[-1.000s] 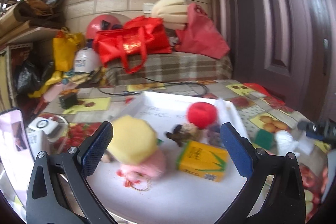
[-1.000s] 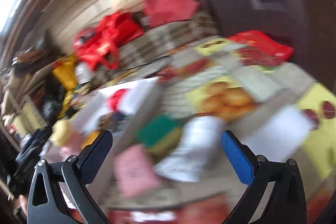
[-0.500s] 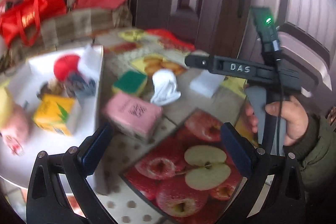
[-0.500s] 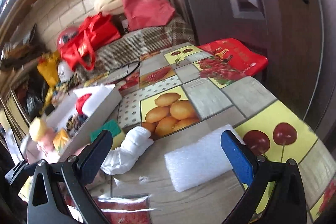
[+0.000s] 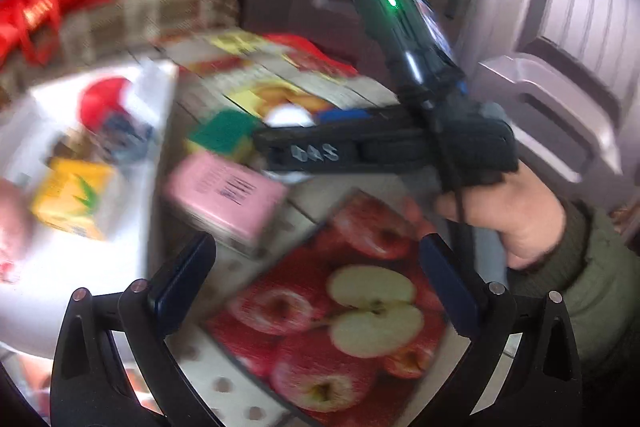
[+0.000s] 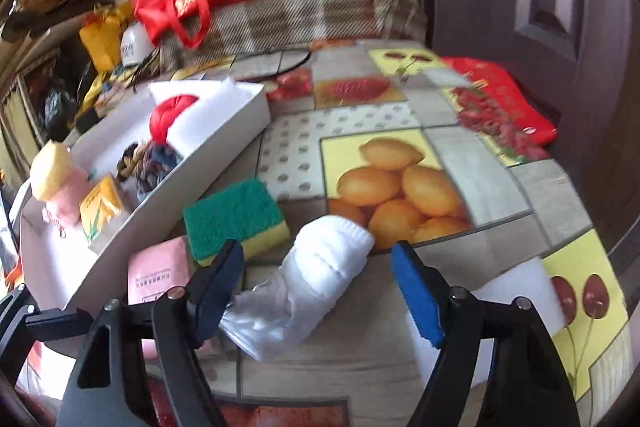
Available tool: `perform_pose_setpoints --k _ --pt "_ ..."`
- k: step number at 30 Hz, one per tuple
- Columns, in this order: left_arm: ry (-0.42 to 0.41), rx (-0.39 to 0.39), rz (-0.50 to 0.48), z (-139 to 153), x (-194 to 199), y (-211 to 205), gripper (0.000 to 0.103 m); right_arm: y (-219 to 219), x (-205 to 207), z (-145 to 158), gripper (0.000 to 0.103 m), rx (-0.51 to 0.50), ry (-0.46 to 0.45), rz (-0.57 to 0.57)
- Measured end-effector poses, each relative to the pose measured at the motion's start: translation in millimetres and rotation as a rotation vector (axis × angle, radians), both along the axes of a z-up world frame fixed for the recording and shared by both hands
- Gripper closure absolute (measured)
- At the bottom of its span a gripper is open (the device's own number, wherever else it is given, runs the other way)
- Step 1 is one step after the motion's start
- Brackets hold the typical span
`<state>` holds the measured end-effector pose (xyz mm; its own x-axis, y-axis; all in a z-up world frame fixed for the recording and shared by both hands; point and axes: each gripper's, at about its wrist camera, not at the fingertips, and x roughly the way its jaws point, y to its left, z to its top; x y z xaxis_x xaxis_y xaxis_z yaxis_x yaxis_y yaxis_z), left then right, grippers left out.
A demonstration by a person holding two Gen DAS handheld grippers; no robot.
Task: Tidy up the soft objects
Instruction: 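Grasp the white glove with the right tool while the left grasps the pink tissue pack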
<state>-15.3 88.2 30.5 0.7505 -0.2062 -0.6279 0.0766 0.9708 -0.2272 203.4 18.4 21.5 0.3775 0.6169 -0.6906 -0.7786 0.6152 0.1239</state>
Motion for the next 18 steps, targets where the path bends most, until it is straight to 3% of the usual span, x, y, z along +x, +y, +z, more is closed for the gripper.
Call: perform_pose_setpoints --k 3,5,7,10,15,18 --pt "0.013 0.032 0.014 0.6 0.4 -3.8 0.001 1.9 -4.6 -2.5 0.039 -0.012 0.009 0.039" --pt "0.023 0.058 0.058 0.8 0.0 -3.2 0.001 0.9 -7.7 -2.3 0.059 -0.018 -0.002 0.055" --pt "0.037 0.086 0.104 0.6 -1.4 -1.0 0.001 -1.1 -10.1 -3.1 0.065 -0.054 -0.035 0.049" --pt "0.05 0.108 0.177 -0.5 -3.1 3.8 0.001 -20.7 -4.2 0.2 0.066 -0.026 -0.045 0.023" --pt "0.045 0.093 0.226 -2.2 9.2 1.5 0.001 -66.9 7.2 18.3 0.067 0.179 -0.062 -0.066" --pt "0.076 0.102 0.35 -5.1 26.7 2.6 0.001 -83.3 20.3 20.2 0.067 0.229 -0.03 -0.134"
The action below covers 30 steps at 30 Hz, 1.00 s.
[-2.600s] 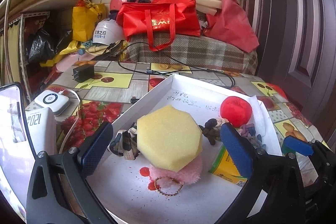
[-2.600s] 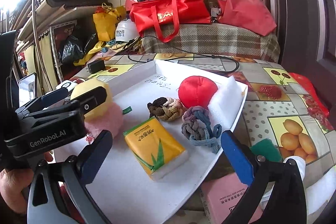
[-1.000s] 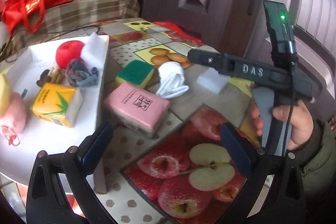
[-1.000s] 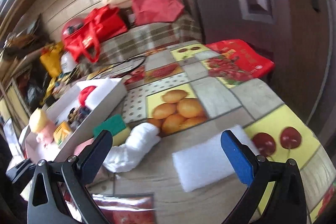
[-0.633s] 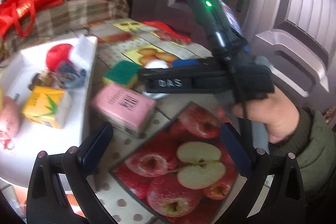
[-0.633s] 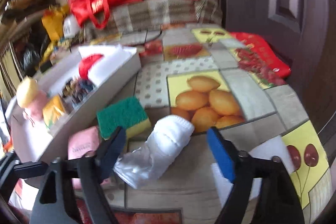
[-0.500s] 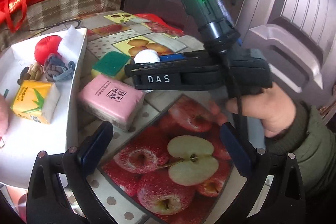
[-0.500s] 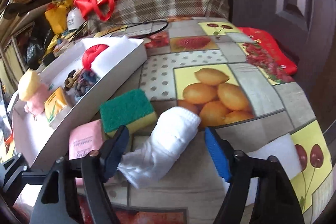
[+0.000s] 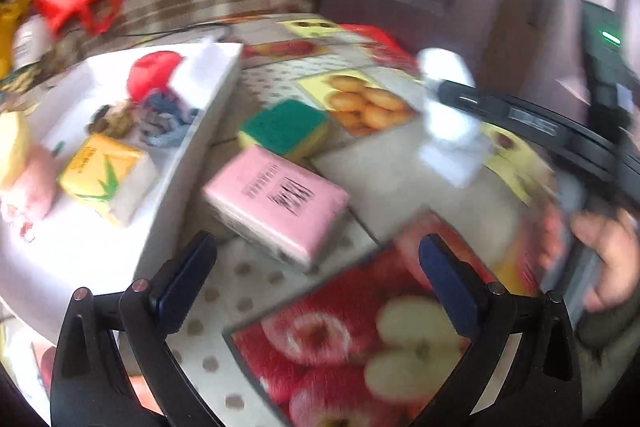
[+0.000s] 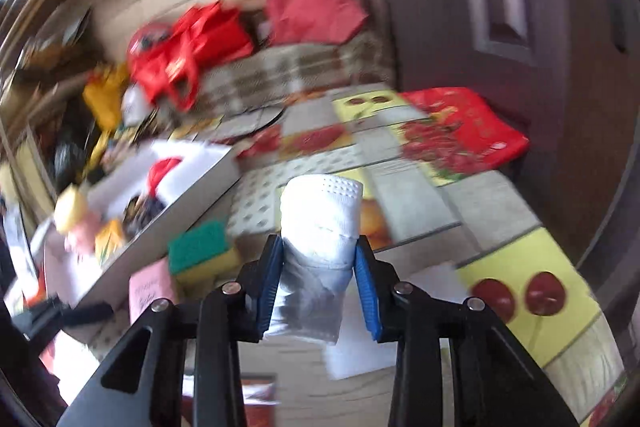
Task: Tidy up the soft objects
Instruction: 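Grasp the white glove with the right tool while the left grasps the pink tissue pack, then carry glove and pink pack to the tray and open both tools to release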
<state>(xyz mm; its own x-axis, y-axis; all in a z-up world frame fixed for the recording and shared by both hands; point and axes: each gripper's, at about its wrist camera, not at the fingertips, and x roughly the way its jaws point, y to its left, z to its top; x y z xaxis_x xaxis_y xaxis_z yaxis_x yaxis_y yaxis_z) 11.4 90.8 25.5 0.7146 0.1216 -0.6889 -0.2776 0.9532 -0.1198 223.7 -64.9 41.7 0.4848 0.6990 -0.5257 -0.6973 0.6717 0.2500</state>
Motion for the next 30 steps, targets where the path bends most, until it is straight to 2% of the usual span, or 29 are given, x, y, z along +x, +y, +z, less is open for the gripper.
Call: perform_pose_setpoints --k 4,7,9,10,11,12,14,17,20,25,26,27,30 --pt "0.041 0.059 0.096 -2.9 23.6 1.8 0.001 -6.8 8.4 0.8 0.067 0.04 0.047 -0.013" --pt "0.084 0.082 0.095 -8.5 42.5 2.3 0.001 -5.1 6.1 2.9 0.067 0.058 0.052 0.005" --pt "0.091 0.092 0.052 -10.2 48.9 -2.7 0.004 -5.0 5.1 3.7 0.067 0.067 0.055 0.016" --pt "0.077 0.098 0.025 -9.0 48.2 -7.1 0.015 -5.7 5.0 4.2 0.067 0.073 0.055 0.016" --pt "0.057 0.081 -0.044 -7.4 47.9 -12.2 0.034 -7.3 5.3 5.0 0.067 0.08 0.055 0.012" --pt "0.052 0.067 -0.101 -7.8 47.5 -16.8 0.039 -8.9 6.0 5.5 0.067 0.087 0.057 0.009" --pt "0.059 0.098 -0.12 -7.8 46.4 -24.7 0.04 -11.4 7.1 6.3 0.067 0.101 0.061 0.001" --pt "0.058 0.13 -0.085 -6.2 45.0 -25.3 0.04 -11.8 7.5 6.4 0.066 0.107 0.063 -0.002" --pt "0.122 0.11 -0.073 -14.8 54.5 -21.7 0.039 -12.1 8.4 6.0 0.066 0.104 0.063 -0.001" --pt "0.118 0.088 -0.134 -15.7 66.6 -19.9 0.039 -10.6 6.5 5.2 0.066 0.099 0.061 0.007" --pt "0.113 0.076 -0.156 -15.0 66.7 -22.2 0.042 -10.3 6.0 5.2 0.066 0.101 0.062 0.013" --pt "0.105 0.066 -0.173 -14.3 66.4 -22.4 0.052 -9.8 5.3 5.3 0.066 0.104 0.063 0.018" --pt "0.065 0.062 -0.198 -8.5 60.6 -25.7 0.054 -11.1 3.0 7.7 0.067 0.116 0.044 0.018"
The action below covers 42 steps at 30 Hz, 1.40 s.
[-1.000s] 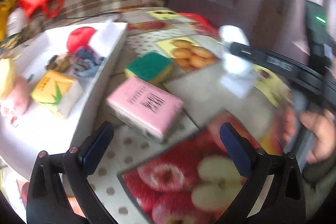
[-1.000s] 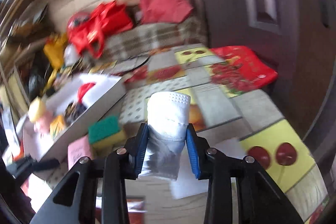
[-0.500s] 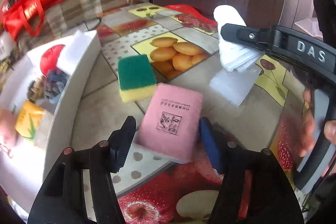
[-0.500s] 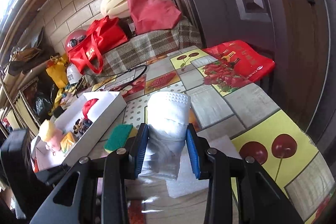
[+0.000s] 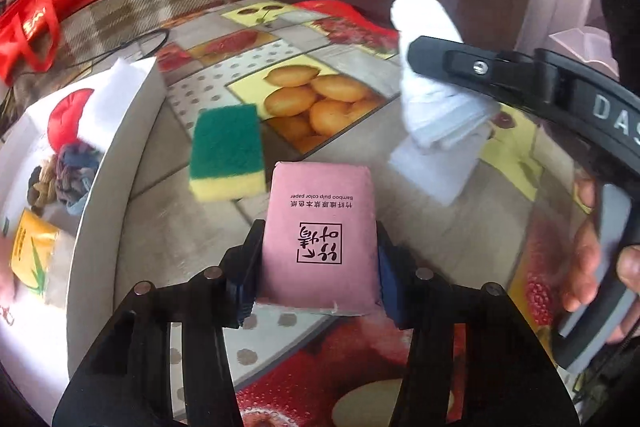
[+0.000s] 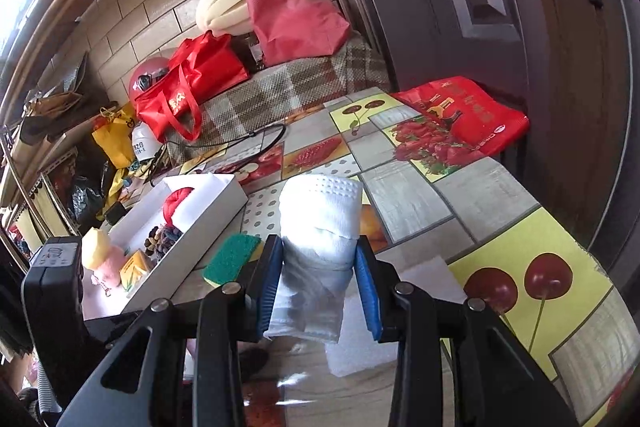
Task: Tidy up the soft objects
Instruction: 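Carry glove and pink pack to the tray and open both tools to release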
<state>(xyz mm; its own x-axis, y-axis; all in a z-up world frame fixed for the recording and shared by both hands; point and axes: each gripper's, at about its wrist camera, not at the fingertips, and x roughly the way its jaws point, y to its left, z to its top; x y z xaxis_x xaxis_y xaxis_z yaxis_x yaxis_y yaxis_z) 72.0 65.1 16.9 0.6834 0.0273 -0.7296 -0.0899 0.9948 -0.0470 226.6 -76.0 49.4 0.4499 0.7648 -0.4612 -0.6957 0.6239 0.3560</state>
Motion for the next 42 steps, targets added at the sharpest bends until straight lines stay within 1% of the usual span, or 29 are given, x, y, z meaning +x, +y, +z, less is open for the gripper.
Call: perform_pose_setpoints --k 2,3,6,7,8,10,11,12,16,22,28,31,36,42 --pt "-0.084 -0.001 -0.001 10.7 -13.6 -0.3 0.054 -1.0 -5.1 3.8 0.067 0.012 -0.036 -0.004" --pt "-0.15 -0.002 0.004 18.0 -24.4 1.1 0.054 -0.9 -7.8 5.0 0.067 0.013 -0.053 -0.005" --pt "-0.326 0.019 0.082 35.1 -57.6 5.9 0.053 1.2 -26.8 13.2 0.067 0.011 -0.164 -0.017" --pt "-0.382 0.055 0.12 39.5 -70.4 6.6 0.053 2.8 -31.9 14.6 0.067 0.011 -0.184 -0.018" --pt "-0.416 0.088 0.141 42.5 -78.3 6.7 0.053 4.8 -38.1 15.9 0.067 0.012 -0.208 -0.018" --pt "-0.482 0.154 0.174 46.8 -95.7 7.3 0.053 8.4 -45.8 15.7 0.067 0.008 -0.226 -0.015" --pt "-0.494 0.173 0.183 48.1 -101.6 9.6 0.053 10.5 -50.2 15.1 0.067 0.005 -0.233 -0.014" --pt "-0.501 0.184 0.193 48.2 -106.2 12.5 0.053 12.4 -53.9 14.9 0.067 -0.001 -0.241 -0.015" --pt "-0.511 0.187 0.253 49.6 -129.6 34.4 0.053 14.5 -65.0 16.9 0.067 -0.007 -0.281 -0.026" --pt "-0.521 0.178 0.312 48.0 -150.4 65.6 0.053 14.2 -68.0 16.6 0.067 -0.008 -0.288 -0.03" --pt "-0.521 0.179 0.346 45.9 -163.0 83.6 0.053 18.5 -74.1 16.1 0.067 -0.01 -0.293 -0.023" --pt "-0.522 0.179 0.366 45.2 -168.2 92.6 0.053 26.9 -81.7 16.1 0.067 -0.021 -0.304 -0.011" --pt "-0.519 0.179 0.408 44.5 -175.3 109.0 0.053 47.7 -100.1 16.5 0.067 -0.035 -0.325 0.045" --pt "-0.512 0.172 0.493 42.4 -188.6 141.5 0.053 73.7 -113.5 16.5 0.067 -0.036 -0.314 0.105"
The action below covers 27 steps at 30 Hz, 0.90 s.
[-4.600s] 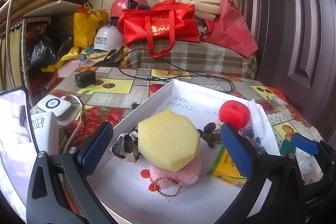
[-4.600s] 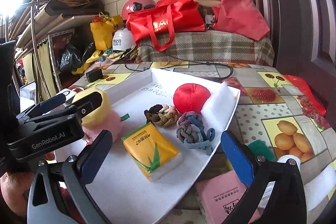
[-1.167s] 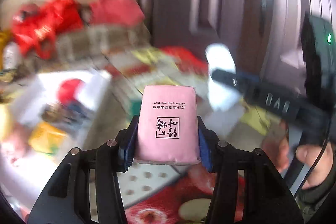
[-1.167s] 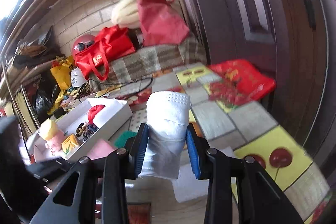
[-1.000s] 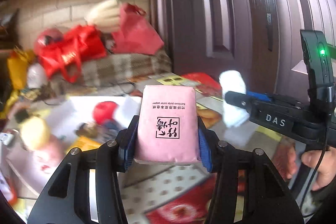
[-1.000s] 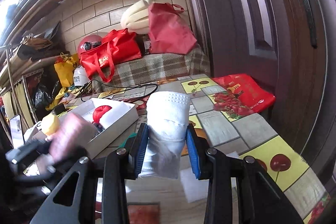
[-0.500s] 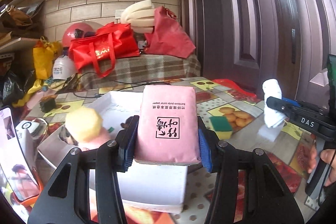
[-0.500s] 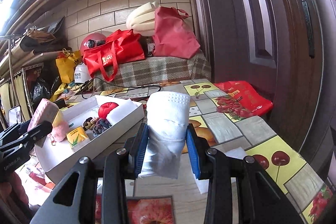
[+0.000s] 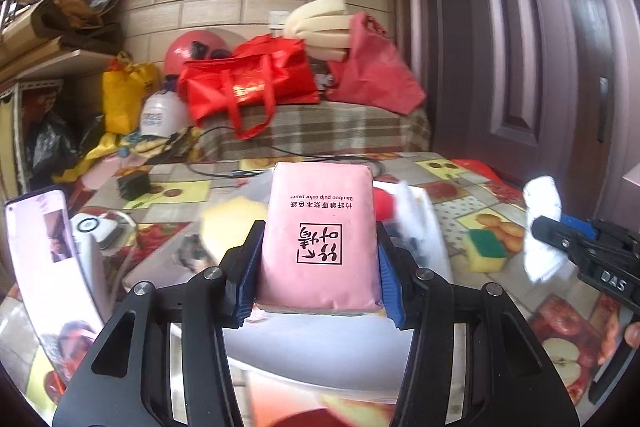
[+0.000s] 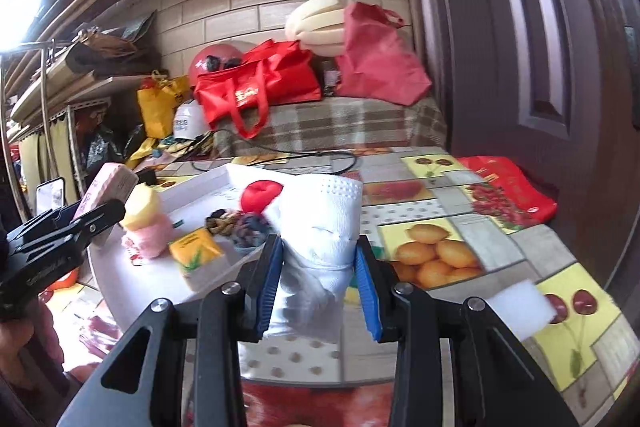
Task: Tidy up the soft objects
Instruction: 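Carry glove and pink pack to the tray and open both tools to release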
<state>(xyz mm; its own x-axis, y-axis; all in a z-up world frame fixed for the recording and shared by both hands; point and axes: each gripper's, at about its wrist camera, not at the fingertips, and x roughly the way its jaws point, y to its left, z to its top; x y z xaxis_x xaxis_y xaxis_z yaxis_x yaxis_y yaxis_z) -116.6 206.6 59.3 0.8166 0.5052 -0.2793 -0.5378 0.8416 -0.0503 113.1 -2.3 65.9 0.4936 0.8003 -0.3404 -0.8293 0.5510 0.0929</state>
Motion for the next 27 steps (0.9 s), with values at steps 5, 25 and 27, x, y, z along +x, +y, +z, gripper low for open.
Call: perform_pose_setpoints --k 5,25,27 --pt "0.013 -0.039 0.058 -3.0 -6.7 31.5 0.053 20.8 -8.9 0.4 0.067 -0.021 0.009 0.063" --pt "0.087 -0.055 -0.062 -5.1 49.5 47.4 0.053 122.3 -4.6 -4.7 0.067 -0.094 0.005 0.142" --pt "0.089 -0.081 -0.046 -5.7 55.6 53.4 0.053 131.2 2.6 -5.8 0.067 -0.102 0.019 0.137"
